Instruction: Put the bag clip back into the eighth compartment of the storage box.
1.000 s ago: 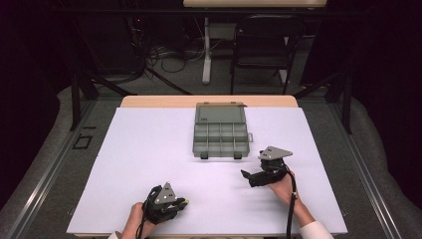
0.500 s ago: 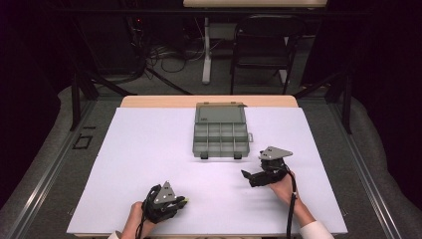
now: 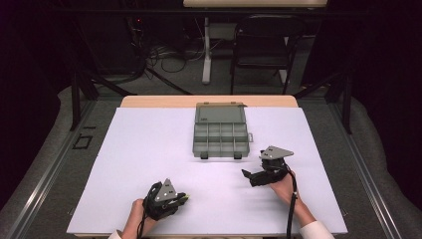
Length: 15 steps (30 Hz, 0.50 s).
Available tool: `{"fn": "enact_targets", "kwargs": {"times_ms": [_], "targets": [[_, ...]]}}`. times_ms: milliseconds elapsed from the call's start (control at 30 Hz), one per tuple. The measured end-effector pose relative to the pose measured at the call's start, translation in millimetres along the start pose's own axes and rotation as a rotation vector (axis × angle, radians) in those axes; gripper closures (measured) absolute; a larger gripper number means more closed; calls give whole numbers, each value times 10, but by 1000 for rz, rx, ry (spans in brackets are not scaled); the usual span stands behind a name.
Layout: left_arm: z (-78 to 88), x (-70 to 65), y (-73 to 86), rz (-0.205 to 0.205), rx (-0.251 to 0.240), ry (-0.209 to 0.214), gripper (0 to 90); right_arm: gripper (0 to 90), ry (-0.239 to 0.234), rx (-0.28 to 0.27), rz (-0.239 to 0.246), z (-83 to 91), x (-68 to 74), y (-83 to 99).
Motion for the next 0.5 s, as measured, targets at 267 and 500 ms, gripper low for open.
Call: {"fn": "enact_targets", "kwargs": {"times_ms": [267, 500], "targets": [[-17, 28, -51, -8, -10, -9, 793, 0, -3, 2, 5, -14, 3, 1], [-22, 47, -113, -12, -25, -24, 793, 0, 2, -1, 5, -3, 6, -9]]}}
Point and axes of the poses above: each handheld gripper's, and its own axes: z roughly backward along the jaws, y roughly out of its underside, x roughly to its left, the point moved 1 cm from there along -z, roughly forward along the jaws, and after that the axes turned 2 degrees about -x, right-handed, at the moved point
